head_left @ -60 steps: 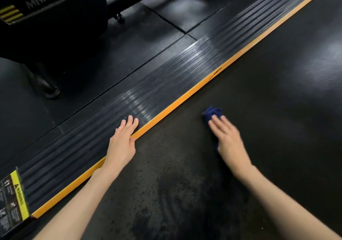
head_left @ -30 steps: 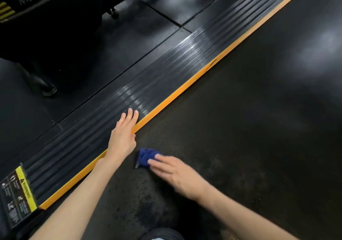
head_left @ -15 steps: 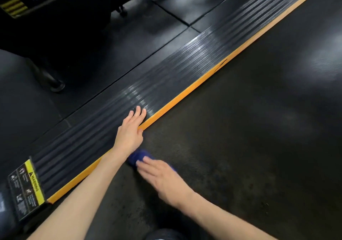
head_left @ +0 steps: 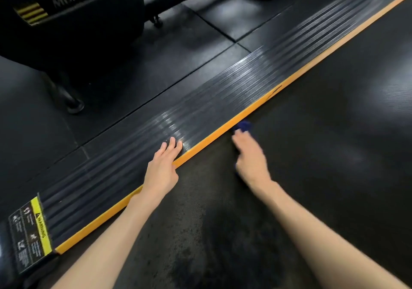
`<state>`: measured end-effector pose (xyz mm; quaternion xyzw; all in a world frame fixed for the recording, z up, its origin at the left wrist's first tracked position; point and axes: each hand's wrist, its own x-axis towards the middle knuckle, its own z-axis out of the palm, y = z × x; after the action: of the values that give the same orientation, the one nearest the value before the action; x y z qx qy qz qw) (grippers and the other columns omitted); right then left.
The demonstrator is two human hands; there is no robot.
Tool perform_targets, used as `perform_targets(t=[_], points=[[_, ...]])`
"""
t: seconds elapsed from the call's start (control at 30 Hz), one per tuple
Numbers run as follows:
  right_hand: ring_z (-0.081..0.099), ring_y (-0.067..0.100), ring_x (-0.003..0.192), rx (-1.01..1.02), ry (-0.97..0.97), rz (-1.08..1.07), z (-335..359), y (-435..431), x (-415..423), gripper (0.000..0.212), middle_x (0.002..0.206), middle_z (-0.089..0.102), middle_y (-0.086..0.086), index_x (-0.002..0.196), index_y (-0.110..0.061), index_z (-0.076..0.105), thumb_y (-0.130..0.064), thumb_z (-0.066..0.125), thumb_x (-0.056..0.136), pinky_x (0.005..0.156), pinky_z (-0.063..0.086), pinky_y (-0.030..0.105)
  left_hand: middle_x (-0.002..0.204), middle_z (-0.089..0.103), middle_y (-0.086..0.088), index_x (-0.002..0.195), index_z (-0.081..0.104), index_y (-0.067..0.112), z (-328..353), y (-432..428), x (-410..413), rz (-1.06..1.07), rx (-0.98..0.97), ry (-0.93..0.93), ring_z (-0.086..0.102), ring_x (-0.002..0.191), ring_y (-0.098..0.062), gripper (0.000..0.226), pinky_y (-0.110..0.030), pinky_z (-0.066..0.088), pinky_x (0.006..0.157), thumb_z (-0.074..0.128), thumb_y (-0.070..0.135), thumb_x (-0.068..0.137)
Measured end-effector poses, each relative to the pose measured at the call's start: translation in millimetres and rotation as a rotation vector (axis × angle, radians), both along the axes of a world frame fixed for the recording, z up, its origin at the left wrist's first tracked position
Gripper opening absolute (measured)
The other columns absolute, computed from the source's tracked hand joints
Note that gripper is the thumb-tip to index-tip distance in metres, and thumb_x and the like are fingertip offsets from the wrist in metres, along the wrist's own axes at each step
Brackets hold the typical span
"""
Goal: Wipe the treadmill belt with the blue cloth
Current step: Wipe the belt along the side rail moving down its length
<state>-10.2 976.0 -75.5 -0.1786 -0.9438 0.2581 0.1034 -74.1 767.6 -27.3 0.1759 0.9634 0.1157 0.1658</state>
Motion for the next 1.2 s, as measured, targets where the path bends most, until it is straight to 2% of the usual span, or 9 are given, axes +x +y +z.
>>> perform_targets(t=[0.17, 0.23, 0.3, 0.4, 0.5, 0.63, 0.9, 1.1, 1.2], points=[[0.058, 0.022, 0.116, 0.024, 0.036, 0.751, 0.9, -99.6, 66.7, 0.063, 0.124, 0.063, 0.001, 0.113, -0.014, 0.068, -0.008, 0.070, 0.050, 0.090, 0.051, 0.032, 0.157, 0.003, 0.010, 0.148, 0.014, 0.029, 0.1, 1.6, 1.9, 0.049, 0.040, -0.013, 0.005, 0.144, -0.014, 0.070, -0.040, 0.027, 0.110, 0.042, -0.003, 0.092], [0.054, 0.015, 0.121, 0.138, 0.034, 0.825, -5.3, -84.6, 69.7, 0.055, 0.130, 0.059, -0.006, 0.115, -0.022, 0.068, -0.018, 0.048, 0.064, 0.094, 0.046, 0.027, 0.157, 0.003, 0.009, 0.148, 0.013, 0.029, 2.4, 2.0, 3.3, 0.048, 0.031, -0.027, 0.005, 0.144, -0.014, 0.072, -0.040, 0.025, 0.112, 0.044, -0.003, 0.091], [0.053, 0.022, 0.123, 0.190, 0.049, 0.739, -16.0, -51.2, 52.5, 0.064, 0.134, 0.055, 0.002, 0.119, -0.016, 0.065, -0.014, 0.030, 0.066, 0.098, 0.045, 0.036, 0.157, 0.004, 0.008, 0.148, 0.014, 0.028, 3.3, 2.5, 2.8, 0.040, 0.034, -0.042, 0.005, 0.144, -0.016, 0.073, -0.041, 0.024, 0.114, 0.044, -0.004, 0.090], [0.055, 0.040, 0.116, 0.243, 0.022, 0.468, -18.2, 10.8, 22.5, 0.056, 0.129, 0.057, 0.018, 0.115, 0.000, 0.065, 0.001, 0.044, 0.064, 0.095, 0.045, 0.052, 0.157, 0.008, 0.007, 0.148, 0.018, 0.027, 4.5, 1.9, -2.4, 0.044, 0.019, -0.060, 0.007, 0.144, -0.017, 0.070, -0.040, 0.022, 0.115, 0.042, -0.005, 0.091], [0.053, 0.044, 0.116, 0.162, -0.091, 0.206, -6.1, 66.3, 8.2, 0.076, 0.130, 0.054, 0.023, 0.118, 0.005, 0.061, 0.016, 0.071, 0.043, 0.095, 0.044, 0.051, 0.157, 0.007, 0.006, 0.148, 0.017, 0.026, 5.5, 3.7, -5.6, 0.026, -0.021, -0.075, 0.008, 0.144, -0.018, 0.069, -0.040, 0.021, 0.114, 0.044, -0.002, 0.092], [0.040, 0.042, 0.130, 0.063, -0.039, -0.080, -0.8, 50.0, 0.4, 0.074, 0.140, 0.042, 0.024, 0.129, 0.007, 0.049, 0.019, 0.064, 0.058, 0.106, 0.034, 0.046, 0.157, 0.001, 0.004, 0.149, 0.009, 0.025, 5.4, 5.7, -2.7, -0.035, -0.112, -0.039, 0.006, 0.144, -0.021, 0.077, -0.039, 0.029, 0.111, 0.050, -0.002, 0.089], [0.046, 0.019, 0.129, 0.164, 0.004, 0.882, -9.3, -94.8, 86.1, 0.052, 0.139, 0.051, 0.000, 0.131, -0.016, 0.055, -0.021, 0.039, 0.082, 0.101, 0.043, 0.030, 0.157, 0.006, 0.004, 0.148, 0.012, 0.025, 3.0, 4.8, 0.1, -0.032, -0.125, 0.021, 0.012, 0.144, -0.020, 0.073, -0.037, 0.033, 0.108, 0.048, 0.001, 0.090], [0.047, 0.042, 0.124, 0.189, -0.059, 0.105, -10.8, 96.9, 62.5, 0.077, 0.136, 0.048, 0.022, 0.129, 0.005, 0.051, 0.018, 0.062, 0.054, 0.106, 0.031, 0.043, 0.157, 0.007, 0.001, 0.148, 0.013, 0.023, 2.0, 6.0, -0.8, -0.033, -0.130, 0.043, 0.012, 0.144, -0.023, 0.075, -0.040, 0.034, 0.108, 0.050, -0.003, 0.088], [0.043, 0.043, 0.127, 0.098, -0.052, -0.218, -8.2, 85.3, 54.5, 0.070, 0.138, 0.045, 0.025, 0.131, 0.008, 0.047, 0.016, 0.056, 0.062, 0.107, 0.028, 0.042, 0.157, 0.006, -0.001, 0.148, 0.013, 0.021, 2.8, 9.7, 3.1, 0.001, -0.143, 0.035, 0.010, 0.144, -0.025, 0.078, -0.043, 0.034, 0.109, 0.052, -0.004, 0.086]])
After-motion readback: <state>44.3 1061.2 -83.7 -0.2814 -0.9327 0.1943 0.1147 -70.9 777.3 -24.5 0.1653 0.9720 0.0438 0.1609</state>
